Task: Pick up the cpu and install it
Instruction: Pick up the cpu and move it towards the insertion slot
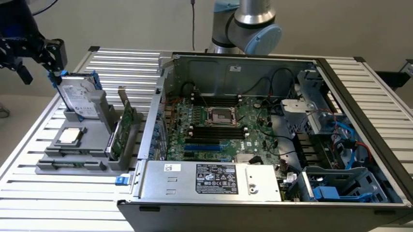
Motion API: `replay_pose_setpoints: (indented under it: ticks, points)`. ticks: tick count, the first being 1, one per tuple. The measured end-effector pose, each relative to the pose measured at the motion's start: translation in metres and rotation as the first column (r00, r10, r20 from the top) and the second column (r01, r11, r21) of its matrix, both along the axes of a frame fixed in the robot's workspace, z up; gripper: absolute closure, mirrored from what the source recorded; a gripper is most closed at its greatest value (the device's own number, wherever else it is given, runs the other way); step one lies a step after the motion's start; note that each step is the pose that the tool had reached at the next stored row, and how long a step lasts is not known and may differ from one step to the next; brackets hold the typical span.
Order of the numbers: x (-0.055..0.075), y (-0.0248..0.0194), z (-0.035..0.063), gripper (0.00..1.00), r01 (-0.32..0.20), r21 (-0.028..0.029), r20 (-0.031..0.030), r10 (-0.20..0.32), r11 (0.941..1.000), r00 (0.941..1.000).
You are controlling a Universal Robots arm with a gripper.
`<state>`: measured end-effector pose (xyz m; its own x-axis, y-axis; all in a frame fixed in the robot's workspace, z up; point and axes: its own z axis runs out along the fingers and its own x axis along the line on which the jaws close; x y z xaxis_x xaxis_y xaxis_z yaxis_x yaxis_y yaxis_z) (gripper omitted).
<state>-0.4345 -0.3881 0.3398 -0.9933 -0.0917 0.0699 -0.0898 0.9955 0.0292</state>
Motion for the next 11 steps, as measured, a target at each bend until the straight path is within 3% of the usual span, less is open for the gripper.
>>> replay_pose_setpoints:
  ticks: [11]
  points:
    - [-0.003,-0.0035,-0.0200,0.35,0.078,0.0001,0.0023,-0.078,0.9969,0.9969]
